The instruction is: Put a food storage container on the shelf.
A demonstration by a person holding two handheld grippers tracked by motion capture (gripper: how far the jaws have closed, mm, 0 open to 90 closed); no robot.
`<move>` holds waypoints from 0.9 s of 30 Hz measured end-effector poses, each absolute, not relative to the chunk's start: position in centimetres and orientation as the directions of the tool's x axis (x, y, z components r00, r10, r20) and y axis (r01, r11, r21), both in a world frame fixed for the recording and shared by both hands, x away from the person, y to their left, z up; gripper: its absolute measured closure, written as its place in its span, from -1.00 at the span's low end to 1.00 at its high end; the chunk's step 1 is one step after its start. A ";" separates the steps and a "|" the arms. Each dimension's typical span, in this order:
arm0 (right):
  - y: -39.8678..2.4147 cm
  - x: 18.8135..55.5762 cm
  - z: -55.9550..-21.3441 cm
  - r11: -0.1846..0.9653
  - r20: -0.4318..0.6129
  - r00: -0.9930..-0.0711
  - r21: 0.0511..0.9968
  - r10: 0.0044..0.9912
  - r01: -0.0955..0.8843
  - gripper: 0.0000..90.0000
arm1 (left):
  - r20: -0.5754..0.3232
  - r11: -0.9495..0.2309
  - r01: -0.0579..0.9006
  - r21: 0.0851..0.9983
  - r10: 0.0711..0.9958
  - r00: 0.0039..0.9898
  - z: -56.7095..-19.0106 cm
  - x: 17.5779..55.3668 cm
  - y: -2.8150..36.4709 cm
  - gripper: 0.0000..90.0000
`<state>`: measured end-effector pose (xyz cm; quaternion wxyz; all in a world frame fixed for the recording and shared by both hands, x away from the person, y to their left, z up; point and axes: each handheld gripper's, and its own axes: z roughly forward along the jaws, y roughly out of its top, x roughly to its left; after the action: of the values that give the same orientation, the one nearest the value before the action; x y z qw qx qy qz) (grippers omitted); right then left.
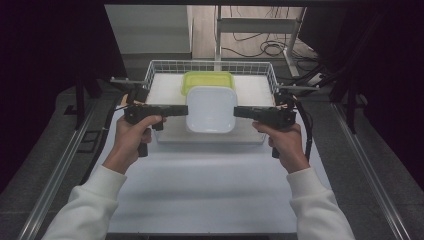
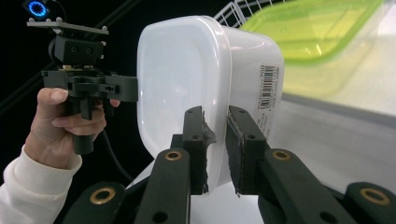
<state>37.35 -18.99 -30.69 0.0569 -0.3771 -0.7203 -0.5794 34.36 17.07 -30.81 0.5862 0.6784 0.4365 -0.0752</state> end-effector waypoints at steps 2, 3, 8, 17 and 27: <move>-19.0 37.5 -30.2 0.039 0.518 -0.712 0.795 0.475 0.605 0.72 | -0.607 0.069 0.673 0.737 0.506 0.613 -30.1 34.6 17.1 0.80; -19.0 37.7 -29.9 0.036 0.517 -0.714 0.798 0.473 0.601 0.73 | -0.603 0.067 0.669 0.740 0.507 0.616 -29.7 34.7 17.1 0.80; -19.0 38.5 -28.5 0.032 0.511 -0.718 0.804 0.472 0.593 0.72 | -0.605 0.074 0.666 0.742 0.502 0.618 -28.4 35.6 17.1 0.81; -18.4 40.9 -26.0 0.031 0.519 -0.719 0.801 0.462 0.598 0.73 | -0.622 0.101 0.671 0.735 0.495 0.607 -26.4 38.2 18.0 0.80; -17.6 43.8 -24.9 0.028 0.554 -0.692 0.771 0.463 0.636 0.73 | -0.640 0.105 0.687 0.719 0.488 0.594 -25.8 41.0 18.8 0.81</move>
<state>43.85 -17.63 -24.91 0.0743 -0.3852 -0.7129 -0.5812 41.04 18.77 -25.85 0.5972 0.6636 0.4427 -0.0836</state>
